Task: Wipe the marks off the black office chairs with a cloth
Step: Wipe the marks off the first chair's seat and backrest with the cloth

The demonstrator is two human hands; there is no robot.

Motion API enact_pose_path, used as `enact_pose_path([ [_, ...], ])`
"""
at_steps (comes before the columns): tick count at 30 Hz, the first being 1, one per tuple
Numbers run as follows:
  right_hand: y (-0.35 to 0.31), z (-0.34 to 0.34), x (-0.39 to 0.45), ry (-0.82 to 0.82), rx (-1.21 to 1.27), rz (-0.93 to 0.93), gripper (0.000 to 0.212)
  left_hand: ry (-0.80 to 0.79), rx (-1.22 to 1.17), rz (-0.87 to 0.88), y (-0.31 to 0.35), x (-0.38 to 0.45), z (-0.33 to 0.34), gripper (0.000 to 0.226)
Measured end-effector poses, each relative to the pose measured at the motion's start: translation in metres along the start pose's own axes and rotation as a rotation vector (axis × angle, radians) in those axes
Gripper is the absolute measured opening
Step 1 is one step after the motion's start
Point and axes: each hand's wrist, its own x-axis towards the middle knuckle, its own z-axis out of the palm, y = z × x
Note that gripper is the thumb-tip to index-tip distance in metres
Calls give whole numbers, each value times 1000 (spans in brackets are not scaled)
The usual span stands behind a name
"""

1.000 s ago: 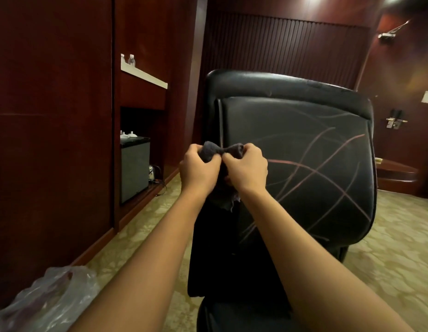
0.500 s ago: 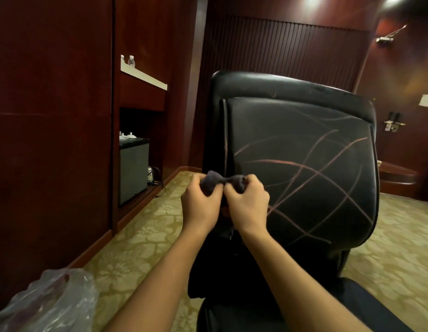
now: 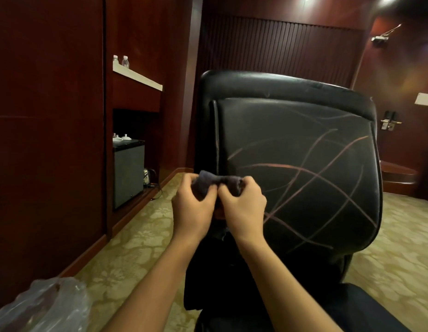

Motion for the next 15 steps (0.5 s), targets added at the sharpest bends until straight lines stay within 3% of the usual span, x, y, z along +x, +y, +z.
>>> enact_pose_path([
  [6,-2,-4,1,-31,-12,-4,14,-36,26,-9,8,2,0,17],
  [15,-89,13,112,39,-117,-141,26,44,73,-43,74,120,23,25],
])
